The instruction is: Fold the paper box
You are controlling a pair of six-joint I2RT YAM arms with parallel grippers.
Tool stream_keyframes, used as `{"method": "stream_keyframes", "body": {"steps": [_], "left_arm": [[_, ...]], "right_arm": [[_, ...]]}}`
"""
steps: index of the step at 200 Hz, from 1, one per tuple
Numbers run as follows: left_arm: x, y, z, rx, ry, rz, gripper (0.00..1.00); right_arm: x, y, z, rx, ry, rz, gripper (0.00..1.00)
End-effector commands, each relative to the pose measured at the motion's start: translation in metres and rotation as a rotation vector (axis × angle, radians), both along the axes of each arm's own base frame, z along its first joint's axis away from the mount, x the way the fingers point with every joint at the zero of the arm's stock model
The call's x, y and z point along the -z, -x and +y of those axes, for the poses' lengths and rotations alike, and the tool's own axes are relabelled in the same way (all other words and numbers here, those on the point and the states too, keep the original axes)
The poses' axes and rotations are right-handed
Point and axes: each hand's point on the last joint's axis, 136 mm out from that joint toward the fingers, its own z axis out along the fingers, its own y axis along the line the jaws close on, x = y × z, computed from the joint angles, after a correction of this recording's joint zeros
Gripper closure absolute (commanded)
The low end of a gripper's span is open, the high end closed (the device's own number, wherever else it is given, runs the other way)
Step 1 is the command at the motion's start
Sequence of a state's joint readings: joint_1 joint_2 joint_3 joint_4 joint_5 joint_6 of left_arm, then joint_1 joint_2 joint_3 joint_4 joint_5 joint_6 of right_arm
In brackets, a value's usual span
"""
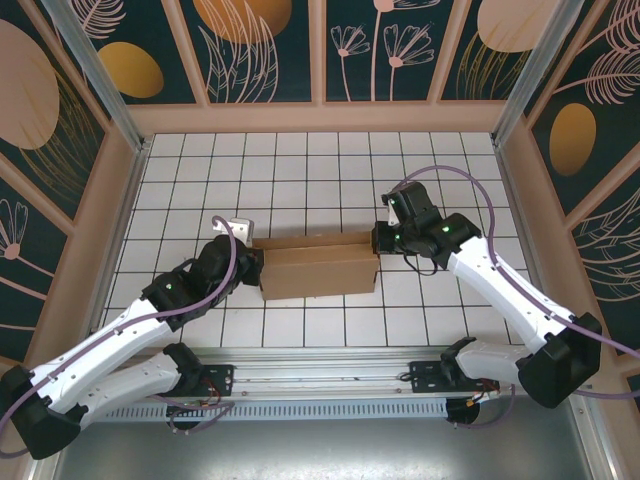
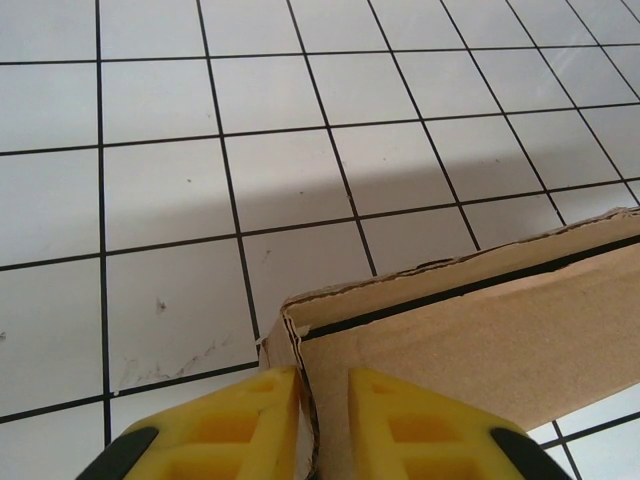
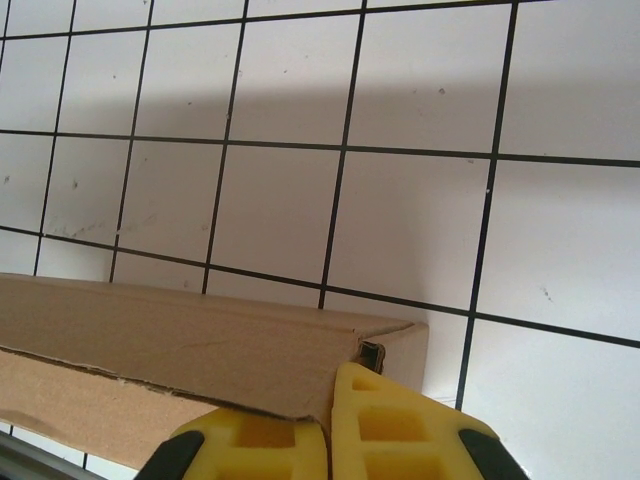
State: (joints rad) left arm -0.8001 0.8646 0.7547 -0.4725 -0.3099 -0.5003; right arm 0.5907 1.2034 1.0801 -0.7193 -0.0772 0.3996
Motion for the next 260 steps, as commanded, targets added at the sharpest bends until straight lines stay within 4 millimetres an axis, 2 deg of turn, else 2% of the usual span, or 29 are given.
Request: {"method": "stream_keyframes", "body": {"steps": [1, 67, 178, 214, 237, 260], "left_arm": [[-0.014, 0.001, -0.007, 0.034, 0.025, -0.016, 0.79], [-0.025, 0.0, -0.003, 0.026, 0.01, -0.031, 0.79], [-0.036, 0.003, -0.01, 0.064, 0.022, -0.023, 0.78], [-0.015, 0.007, 0.001, 0.025, -0.035, 0.034, 0.64], [-0.002, 0.011, 0.004, 0.015, -0.02, 0.057, 0.61], [0.0, 0.012, 0.006, 0.001, -0.009, 0.058, 0.6]], "right_arm": [[-0.009, 0.002, 0.0, -0.015, -0.016, -0.034, 0.94], [0.0, 0.005, -0.006, -0.022, 0.013, -0.066, 0.97], [-0.002, 0.005, -0.004, -0.03, 0.023, -0.09, 0.98], [-0.001, 0.005, -0.006, -0.029, 0.036, -0.099, 0.98], [0.001, 0.004, -0.007, -0.026, 0.045, -0.1, 0.98], [0.002, 0.004, -0.006, -0.029, 0.044, -0.097, 0.98]]}}
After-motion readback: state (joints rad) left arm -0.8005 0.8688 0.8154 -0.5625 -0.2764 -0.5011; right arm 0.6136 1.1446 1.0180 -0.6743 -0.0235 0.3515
